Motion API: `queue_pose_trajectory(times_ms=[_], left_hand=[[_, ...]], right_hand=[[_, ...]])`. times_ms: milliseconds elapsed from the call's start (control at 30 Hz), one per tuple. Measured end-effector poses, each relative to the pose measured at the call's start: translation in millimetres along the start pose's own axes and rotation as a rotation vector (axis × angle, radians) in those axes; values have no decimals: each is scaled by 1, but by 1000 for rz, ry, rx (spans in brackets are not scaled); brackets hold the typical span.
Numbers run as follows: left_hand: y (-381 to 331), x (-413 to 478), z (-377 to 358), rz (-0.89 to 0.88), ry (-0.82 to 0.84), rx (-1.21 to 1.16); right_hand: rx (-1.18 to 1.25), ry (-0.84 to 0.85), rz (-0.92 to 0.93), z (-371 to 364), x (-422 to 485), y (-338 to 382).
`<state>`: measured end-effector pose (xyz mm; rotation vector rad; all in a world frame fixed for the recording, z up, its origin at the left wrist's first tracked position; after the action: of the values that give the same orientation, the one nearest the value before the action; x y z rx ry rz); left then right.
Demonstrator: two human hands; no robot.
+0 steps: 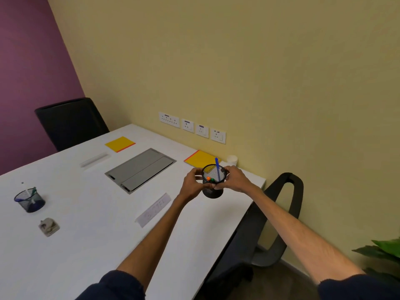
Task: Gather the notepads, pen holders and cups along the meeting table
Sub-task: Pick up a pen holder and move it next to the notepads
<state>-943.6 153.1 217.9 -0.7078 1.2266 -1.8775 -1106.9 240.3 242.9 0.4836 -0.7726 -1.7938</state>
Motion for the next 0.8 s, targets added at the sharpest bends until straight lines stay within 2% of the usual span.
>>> queue_pose_trajectory(times_ms=[500, 800], left_hand=[[18, 80, -35, 166, -61, -29], [19, 134, -105, 283, -196, 16]], right_hand=[[-7, 147, 70, 7, 98, -57], [7, 312, 164, 33, 167, -136]])
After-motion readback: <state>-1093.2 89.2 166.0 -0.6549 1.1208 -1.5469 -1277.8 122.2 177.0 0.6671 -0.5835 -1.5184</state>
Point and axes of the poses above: each hand's wrist, its own x-axis towards the middle knuckle, its own z-axis out of the back of the hand, y = z × x, the point moved 1 cm from there along x, towards the middle knuckle, and after that the axes turned 4 degrees about z, right-handed, at the moved point
